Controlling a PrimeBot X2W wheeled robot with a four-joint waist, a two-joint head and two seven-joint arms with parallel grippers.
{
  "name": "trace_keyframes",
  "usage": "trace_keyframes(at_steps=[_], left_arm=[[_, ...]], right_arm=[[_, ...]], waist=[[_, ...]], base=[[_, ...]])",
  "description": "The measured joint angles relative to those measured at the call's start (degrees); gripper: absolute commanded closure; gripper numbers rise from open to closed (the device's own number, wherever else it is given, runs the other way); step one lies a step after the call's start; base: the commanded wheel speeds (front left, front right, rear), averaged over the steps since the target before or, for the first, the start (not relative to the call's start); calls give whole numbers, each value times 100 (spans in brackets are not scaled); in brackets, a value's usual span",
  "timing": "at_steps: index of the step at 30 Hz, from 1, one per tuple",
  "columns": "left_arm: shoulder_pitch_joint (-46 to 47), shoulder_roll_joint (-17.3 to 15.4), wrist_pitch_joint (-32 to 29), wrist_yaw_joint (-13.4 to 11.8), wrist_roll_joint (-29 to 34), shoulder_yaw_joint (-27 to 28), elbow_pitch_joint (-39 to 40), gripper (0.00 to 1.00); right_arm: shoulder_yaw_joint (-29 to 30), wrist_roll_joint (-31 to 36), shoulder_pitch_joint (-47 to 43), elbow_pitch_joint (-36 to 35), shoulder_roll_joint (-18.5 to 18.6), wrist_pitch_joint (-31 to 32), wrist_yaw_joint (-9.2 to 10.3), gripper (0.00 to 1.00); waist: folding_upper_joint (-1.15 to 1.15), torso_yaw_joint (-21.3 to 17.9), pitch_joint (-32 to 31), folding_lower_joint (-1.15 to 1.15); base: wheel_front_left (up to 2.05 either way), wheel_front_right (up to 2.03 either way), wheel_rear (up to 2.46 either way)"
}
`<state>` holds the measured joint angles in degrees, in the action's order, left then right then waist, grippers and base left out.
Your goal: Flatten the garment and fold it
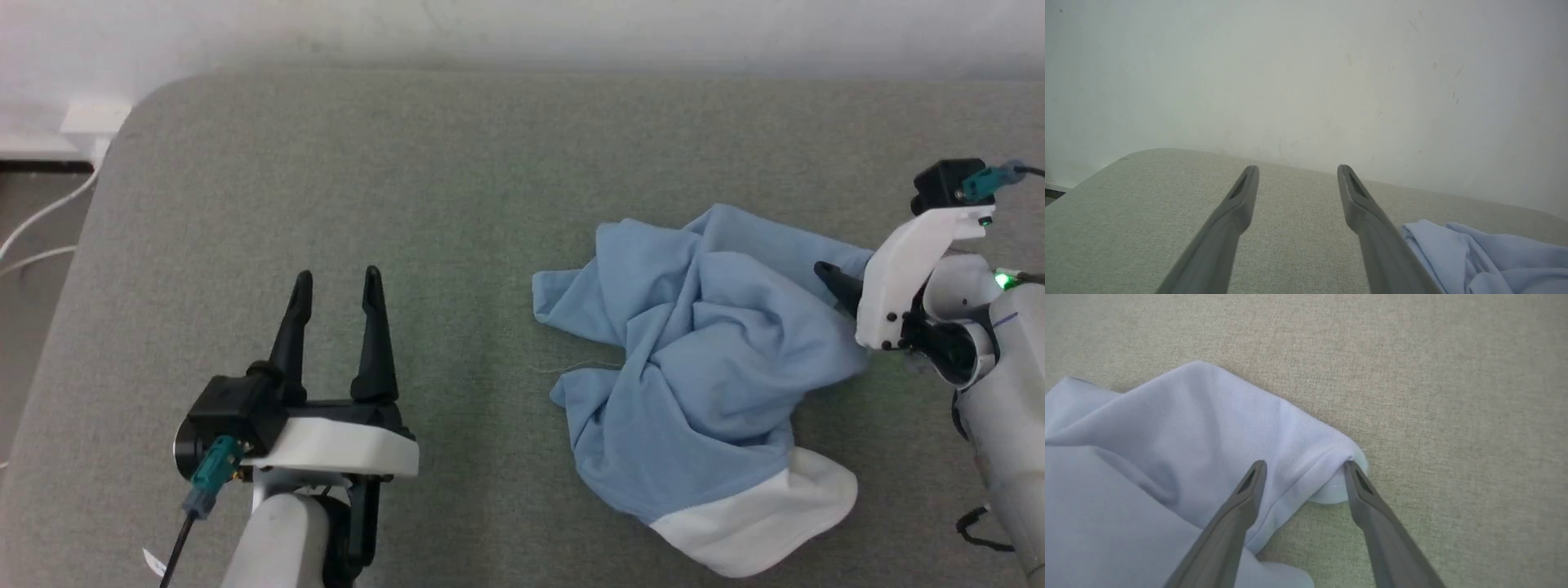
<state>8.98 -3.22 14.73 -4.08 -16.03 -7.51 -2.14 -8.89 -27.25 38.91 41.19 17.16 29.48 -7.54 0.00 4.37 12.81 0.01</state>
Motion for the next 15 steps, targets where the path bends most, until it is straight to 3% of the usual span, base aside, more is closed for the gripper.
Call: trace_keyframes(at_steps=[8, 9, 10, 11, 12, 15], left_arm=[[84, 14, 0, 5, -20, -79, -70, 0], [84, 15, 0, 5, -33, -90, -89, 0], [84, 16, 0, 4, -57, -97, -112, 0], [84, 18, 0, 1, -63, -102, -133, 0], [83, 19, 0, 0, -65, -104, -151, 0], [79, 21, 0, -2, -69, -90, -197, 0]], right_arm=[[-706, -621, 468, 750, 222, 347, 0, 0], [-731, -726, 510, 828, 234, 433, 1, 13], [-758, -833, 548, 913, 246, 516, 2, 53], [-802, -925, 581, 961, 265, 622, 2, 65], [-848, -1025, 598, 991, 274, 712, 3, 100], [-1069, -1243, 560, 985, 256, 739, 2, 100]], waist=[[0, 258, 302, -2], [0, 281, 307, -2], [0, 294, 298, -1], [0, 303, 279, -2], [0, 310, 252, -2], [0, 298, 143, -2]], base=[[0, 0, 0], [0, 0, 0], [0, 0, 0], [0, 0, 0], [0, 0, 0], [0, 0, 0]])
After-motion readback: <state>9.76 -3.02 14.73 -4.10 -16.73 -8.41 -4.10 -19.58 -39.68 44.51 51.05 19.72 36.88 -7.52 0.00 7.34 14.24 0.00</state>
